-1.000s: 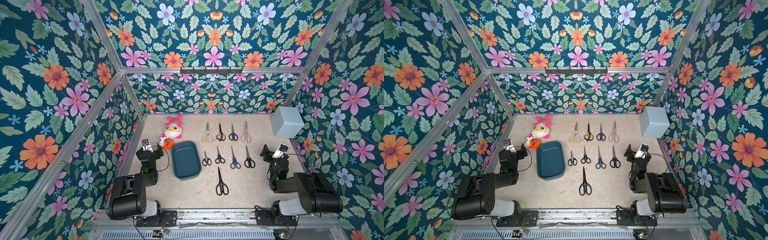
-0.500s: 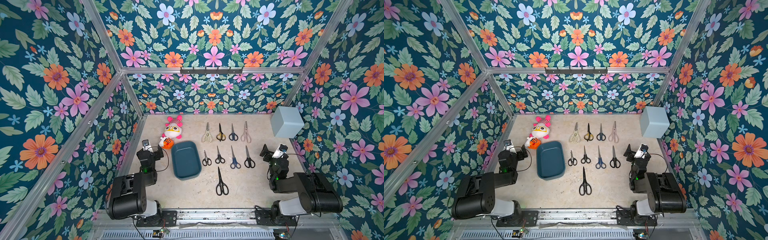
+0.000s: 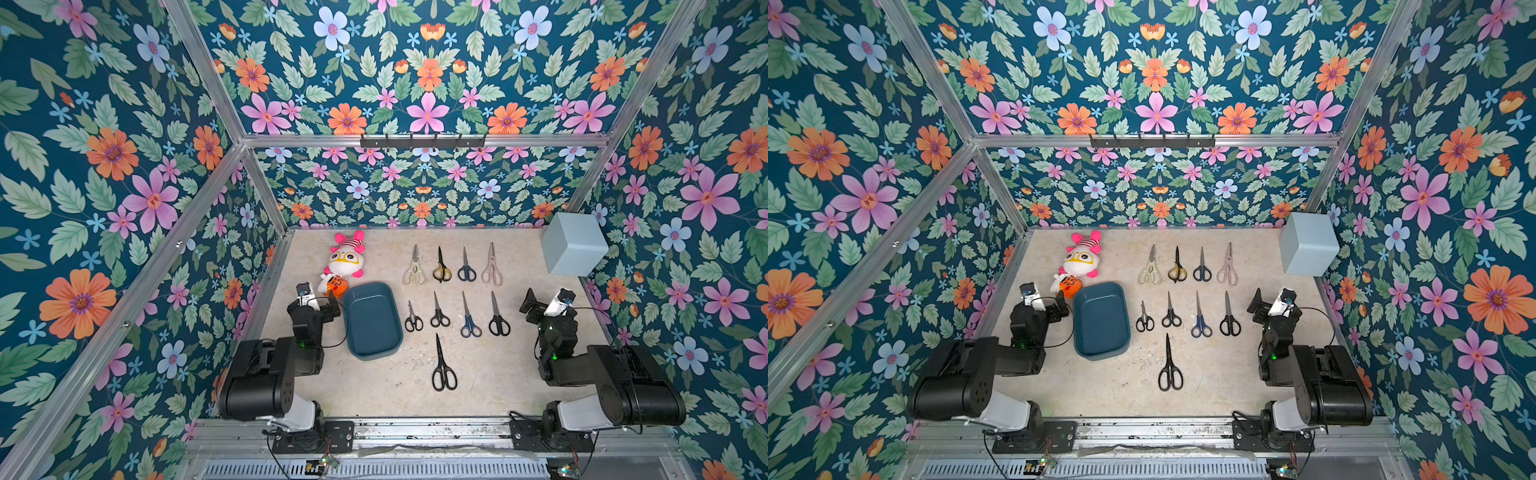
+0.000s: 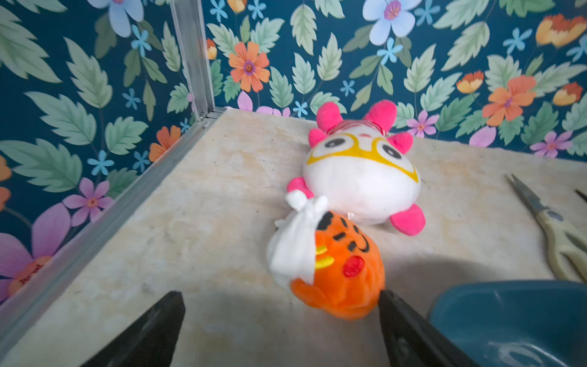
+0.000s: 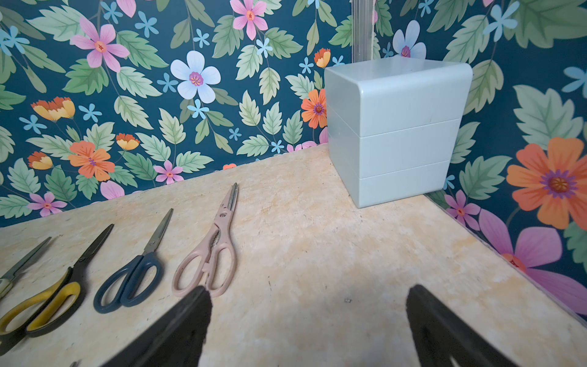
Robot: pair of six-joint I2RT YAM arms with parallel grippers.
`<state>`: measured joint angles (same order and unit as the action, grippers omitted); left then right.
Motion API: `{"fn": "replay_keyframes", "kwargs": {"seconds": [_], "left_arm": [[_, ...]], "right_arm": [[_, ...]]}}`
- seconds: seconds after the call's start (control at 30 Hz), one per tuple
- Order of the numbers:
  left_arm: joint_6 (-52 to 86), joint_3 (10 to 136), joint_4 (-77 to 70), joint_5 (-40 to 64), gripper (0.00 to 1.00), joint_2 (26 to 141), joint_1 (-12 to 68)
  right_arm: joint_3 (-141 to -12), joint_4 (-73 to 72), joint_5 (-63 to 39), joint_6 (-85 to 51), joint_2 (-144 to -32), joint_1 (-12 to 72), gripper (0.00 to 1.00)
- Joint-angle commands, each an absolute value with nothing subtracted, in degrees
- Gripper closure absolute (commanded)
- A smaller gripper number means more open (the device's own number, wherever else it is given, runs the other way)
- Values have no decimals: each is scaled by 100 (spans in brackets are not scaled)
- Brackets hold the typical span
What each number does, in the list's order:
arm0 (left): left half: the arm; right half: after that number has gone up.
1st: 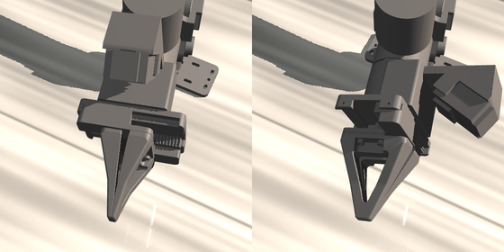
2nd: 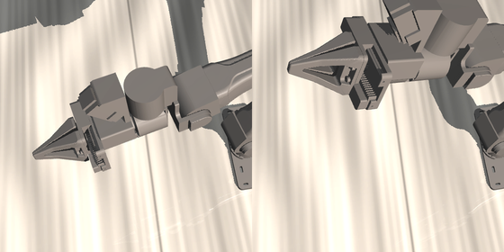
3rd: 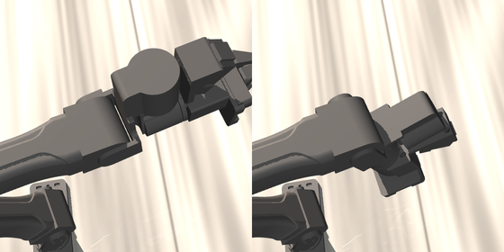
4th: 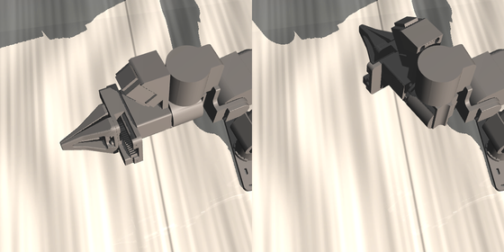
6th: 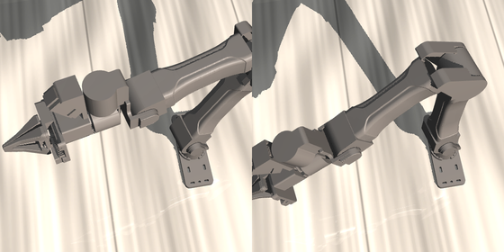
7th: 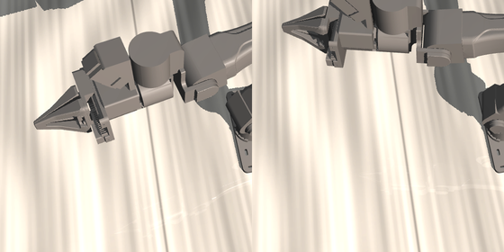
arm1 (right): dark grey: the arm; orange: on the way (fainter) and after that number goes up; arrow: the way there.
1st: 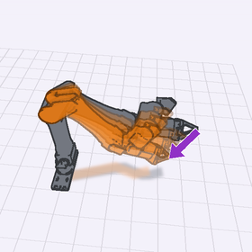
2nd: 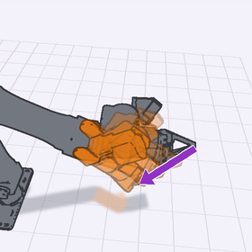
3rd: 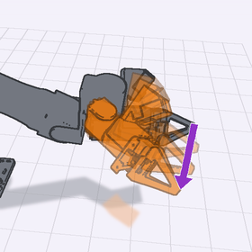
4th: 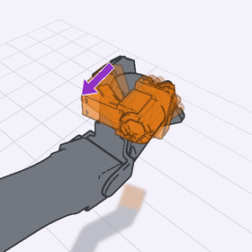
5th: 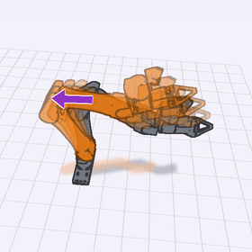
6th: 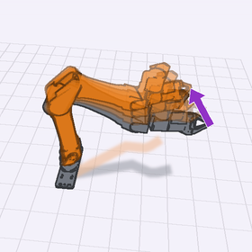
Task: Take the scissors out of the storage box
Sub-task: Reset both arms
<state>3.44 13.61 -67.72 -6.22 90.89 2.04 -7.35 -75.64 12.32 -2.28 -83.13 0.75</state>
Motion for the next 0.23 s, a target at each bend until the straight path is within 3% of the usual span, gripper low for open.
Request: {"fn": "replay_keyframes", "kwargs": {"seconds": [0.0, 0.03, 0.2], "left_arm": [[-32, 1356, -7306, -1578, 1, 9073, 540], [-106, 1287, -7765, -1492, 1, 9215, 519], [19, 1619, -7049, -1071, 1, 9176, 295]], "right_arm": [[-747, -7751, 1256, -221, -8314, 85, 1], [-748, -7743, 1248, -224, -8314, 81, 1], [-775, -7698, 952, -241, -8318, -26, 1]]}}
